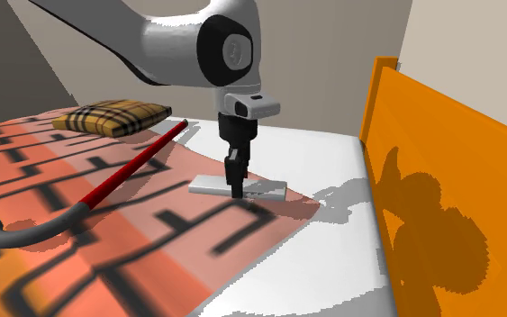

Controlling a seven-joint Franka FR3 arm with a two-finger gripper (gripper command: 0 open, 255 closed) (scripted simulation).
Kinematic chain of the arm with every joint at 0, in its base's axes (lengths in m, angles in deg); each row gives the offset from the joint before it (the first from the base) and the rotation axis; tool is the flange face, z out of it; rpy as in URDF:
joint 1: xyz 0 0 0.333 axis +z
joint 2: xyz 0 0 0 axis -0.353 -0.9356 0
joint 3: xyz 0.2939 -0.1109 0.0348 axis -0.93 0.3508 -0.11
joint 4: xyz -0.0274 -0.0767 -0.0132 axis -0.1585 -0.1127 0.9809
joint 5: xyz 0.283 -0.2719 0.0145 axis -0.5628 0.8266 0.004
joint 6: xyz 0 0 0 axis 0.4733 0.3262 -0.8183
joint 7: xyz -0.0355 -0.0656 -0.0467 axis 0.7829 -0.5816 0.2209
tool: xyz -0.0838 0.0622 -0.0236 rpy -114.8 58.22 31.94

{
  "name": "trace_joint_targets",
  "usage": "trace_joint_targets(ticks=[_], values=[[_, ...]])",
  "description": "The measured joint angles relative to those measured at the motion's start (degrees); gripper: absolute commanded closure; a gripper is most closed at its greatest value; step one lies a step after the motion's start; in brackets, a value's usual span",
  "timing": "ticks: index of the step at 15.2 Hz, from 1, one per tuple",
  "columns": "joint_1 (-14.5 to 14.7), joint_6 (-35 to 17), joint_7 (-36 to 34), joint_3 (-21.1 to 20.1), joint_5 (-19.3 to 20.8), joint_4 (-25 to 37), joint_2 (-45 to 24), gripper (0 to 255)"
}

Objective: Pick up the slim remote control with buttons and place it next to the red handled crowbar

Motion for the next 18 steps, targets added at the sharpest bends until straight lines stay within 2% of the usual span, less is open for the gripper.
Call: trace_joint_targets(ticks=[7,18], values=[[4.17,1.18,-10.45,-6.06,0.31,8.01,-6.95,255],[4.82,-6.23,-12.9,-6.99,1.62,5.44,-11.98,255]])
